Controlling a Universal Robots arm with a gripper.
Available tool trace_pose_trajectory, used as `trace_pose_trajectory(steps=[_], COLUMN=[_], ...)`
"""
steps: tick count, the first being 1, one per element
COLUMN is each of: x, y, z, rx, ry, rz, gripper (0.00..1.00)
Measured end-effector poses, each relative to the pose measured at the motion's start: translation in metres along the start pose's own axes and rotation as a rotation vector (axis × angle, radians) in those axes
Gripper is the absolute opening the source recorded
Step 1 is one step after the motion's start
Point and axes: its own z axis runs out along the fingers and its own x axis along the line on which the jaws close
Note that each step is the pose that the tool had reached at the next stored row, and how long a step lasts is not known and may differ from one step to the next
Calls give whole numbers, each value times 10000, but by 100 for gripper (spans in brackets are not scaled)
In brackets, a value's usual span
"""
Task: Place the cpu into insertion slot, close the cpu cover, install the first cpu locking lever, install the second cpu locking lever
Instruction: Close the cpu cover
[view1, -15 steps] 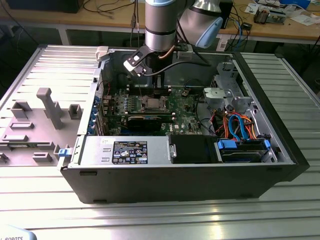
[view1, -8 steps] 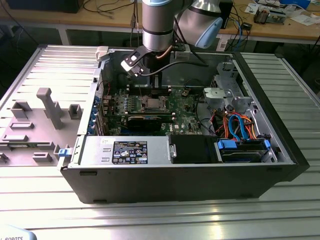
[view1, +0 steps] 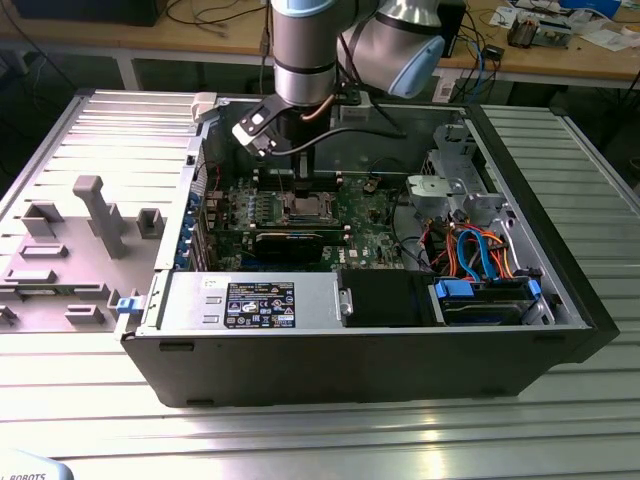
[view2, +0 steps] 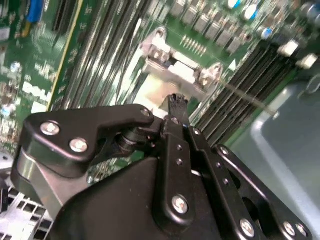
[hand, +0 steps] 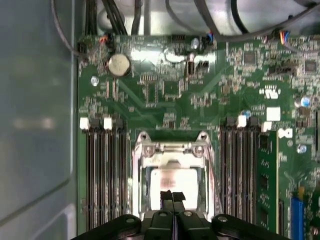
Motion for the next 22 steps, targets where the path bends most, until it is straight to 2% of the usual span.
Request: trace_pose_trajectory(steps=[1,2,3,11,16,22], x=[0,1,1,1,0,1], y=[-19,-111,-114,-115,-117,-118], z=[9,95,114,127,165,176], rx=[-1,1,1,0,2,2], ry=[18,35,35,38,37,38], rz=[1,2,2,1,2,1], gripper=[11,11,11,11,11,11])
